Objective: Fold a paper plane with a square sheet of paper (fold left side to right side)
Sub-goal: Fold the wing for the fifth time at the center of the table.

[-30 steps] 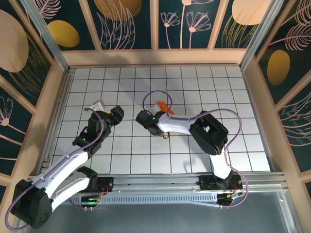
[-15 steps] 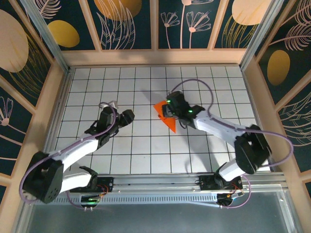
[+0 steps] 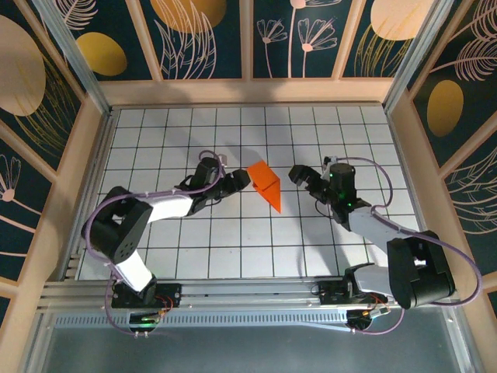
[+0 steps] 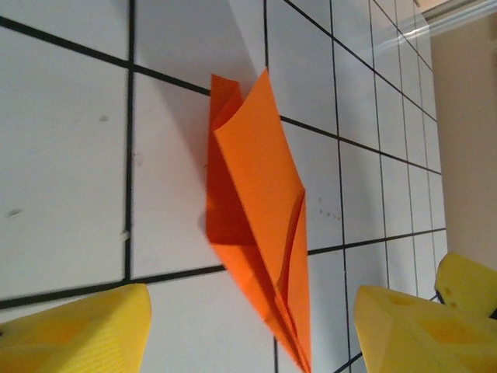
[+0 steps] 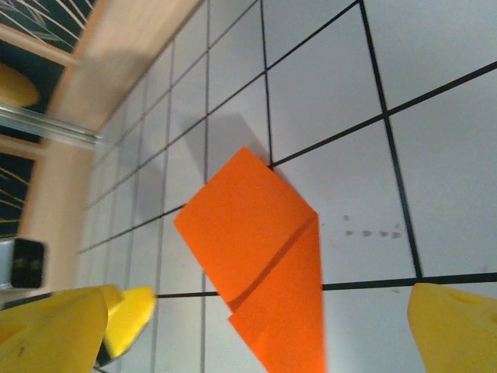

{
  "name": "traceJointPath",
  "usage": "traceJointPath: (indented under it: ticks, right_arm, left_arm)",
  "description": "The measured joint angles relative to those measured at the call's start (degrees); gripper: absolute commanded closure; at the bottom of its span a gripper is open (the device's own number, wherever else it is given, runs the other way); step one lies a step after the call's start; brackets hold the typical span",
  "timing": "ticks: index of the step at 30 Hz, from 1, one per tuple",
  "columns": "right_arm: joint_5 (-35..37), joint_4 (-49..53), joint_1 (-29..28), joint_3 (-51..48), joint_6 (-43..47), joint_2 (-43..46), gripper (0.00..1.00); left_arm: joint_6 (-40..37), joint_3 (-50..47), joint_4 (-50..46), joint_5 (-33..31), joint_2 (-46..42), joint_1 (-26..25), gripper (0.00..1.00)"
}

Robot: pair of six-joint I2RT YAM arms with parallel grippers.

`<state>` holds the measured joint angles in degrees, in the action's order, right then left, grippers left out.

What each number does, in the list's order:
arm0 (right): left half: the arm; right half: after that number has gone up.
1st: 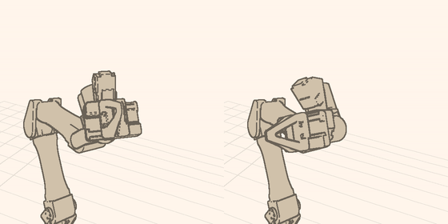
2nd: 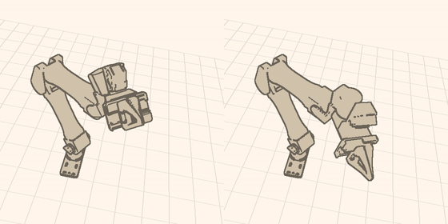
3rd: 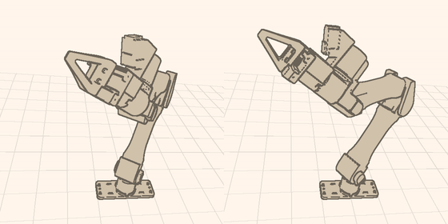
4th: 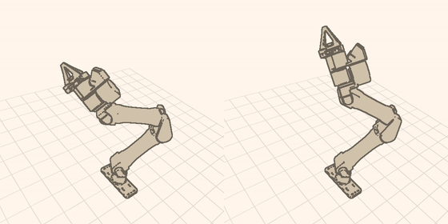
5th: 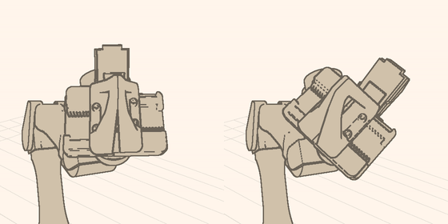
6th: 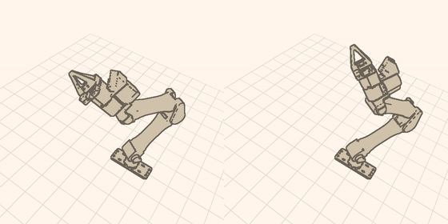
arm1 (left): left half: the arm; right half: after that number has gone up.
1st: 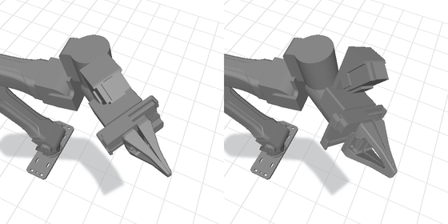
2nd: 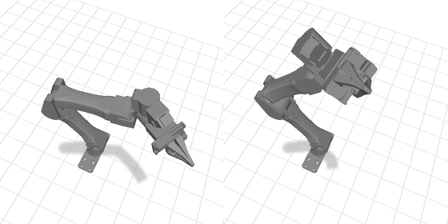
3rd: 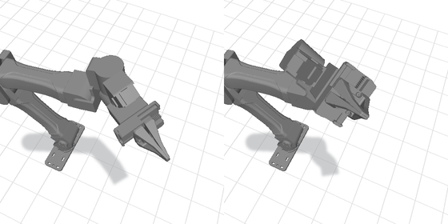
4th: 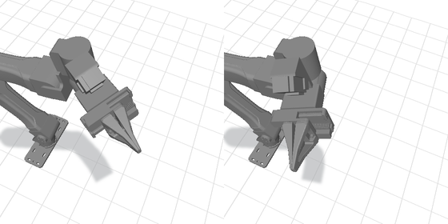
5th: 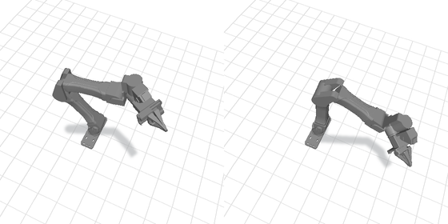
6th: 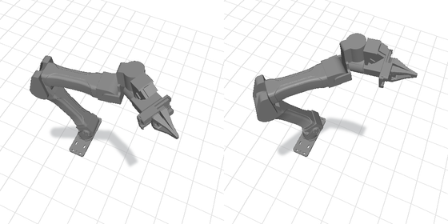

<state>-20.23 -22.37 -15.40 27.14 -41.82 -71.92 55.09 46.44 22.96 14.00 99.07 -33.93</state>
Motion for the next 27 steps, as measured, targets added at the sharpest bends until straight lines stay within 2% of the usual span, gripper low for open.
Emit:
traceJointPath:
  ticks: [4, 7, 13, 21, 23, 27]
  right_arm:
    - [-3.1, -3.5, 0.8, -0.5, -2.0, 0.0, 0.01]
    - [-4.4, -5.0, 0.9, -0.5, -2.2, 0.0, 0.01]
    - [-5.6, -5.4, 1.4, -0.5, -2.0, 0.0, 0.01]
    - [-5.6, -4.2, 2.1, -0.5, -0.2, 0.7, 0.01]
    - [-5.7, -3.2, 2.7, -0.5, 0.8, 1.5, 0.01]
    - [-5.9, -1.3, 4.1, -0.5, 3.0, 3.1, 0.01]
  left_arm:
    - [1.2, 3.9, 1.4, 1.6, 5.7, -0.3, 0.33]
    - [2.0, 6.1, 2.0, 2.1, 9.1, -0.3, 0.38]
    - [3.7, 10.6, 3.8, 2.7, 14.6, -0.3, 0.56]
    - [3.8, 12.4, 4.7, 2.0, 15.9, -0.3, 0.94]
    - [3.2, 12.3, 5.0, 2.1, 15.8, -0.3, 1.00]
    - [1.7, 9.5, 7.1, 2.8, 14.1, -0.1, 1.00]
